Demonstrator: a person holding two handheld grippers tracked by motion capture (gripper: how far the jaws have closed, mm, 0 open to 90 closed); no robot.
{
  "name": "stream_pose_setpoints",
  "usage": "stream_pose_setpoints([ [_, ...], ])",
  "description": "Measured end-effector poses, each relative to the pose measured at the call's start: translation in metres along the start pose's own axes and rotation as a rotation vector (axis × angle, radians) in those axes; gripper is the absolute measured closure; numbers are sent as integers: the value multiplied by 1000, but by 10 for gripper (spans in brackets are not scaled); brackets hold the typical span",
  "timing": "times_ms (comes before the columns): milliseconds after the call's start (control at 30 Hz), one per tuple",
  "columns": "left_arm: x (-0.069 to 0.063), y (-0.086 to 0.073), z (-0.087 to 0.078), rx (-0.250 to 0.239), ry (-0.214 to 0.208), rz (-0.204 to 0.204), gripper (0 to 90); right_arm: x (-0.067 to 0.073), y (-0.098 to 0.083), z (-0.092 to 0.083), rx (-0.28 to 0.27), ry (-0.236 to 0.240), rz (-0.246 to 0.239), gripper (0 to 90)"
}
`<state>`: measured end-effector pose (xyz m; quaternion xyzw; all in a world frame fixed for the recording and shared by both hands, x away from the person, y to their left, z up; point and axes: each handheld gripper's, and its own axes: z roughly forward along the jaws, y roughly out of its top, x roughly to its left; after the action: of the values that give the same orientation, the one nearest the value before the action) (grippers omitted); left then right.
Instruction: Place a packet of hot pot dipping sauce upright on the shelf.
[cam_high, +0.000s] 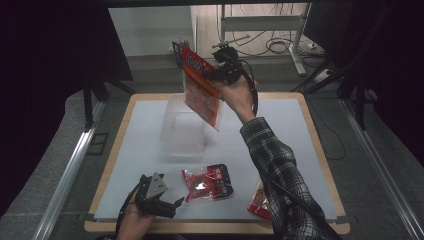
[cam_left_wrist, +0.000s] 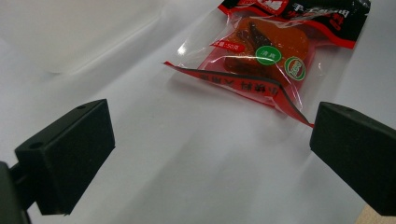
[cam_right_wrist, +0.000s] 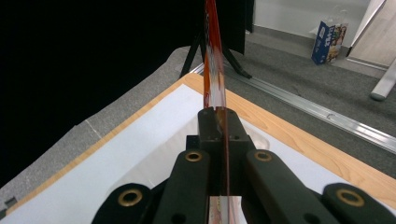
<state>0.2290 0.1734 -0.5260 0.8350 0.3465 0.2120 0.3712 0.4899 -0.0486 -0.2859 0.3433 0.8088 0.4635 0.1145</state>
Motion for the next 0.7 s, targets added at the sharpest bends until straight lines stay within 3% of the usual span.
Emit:
stream_pose_setpoints([
  [700,-2,1,1,10,-11,16,0,28,14,48,5,11,15,886],
])
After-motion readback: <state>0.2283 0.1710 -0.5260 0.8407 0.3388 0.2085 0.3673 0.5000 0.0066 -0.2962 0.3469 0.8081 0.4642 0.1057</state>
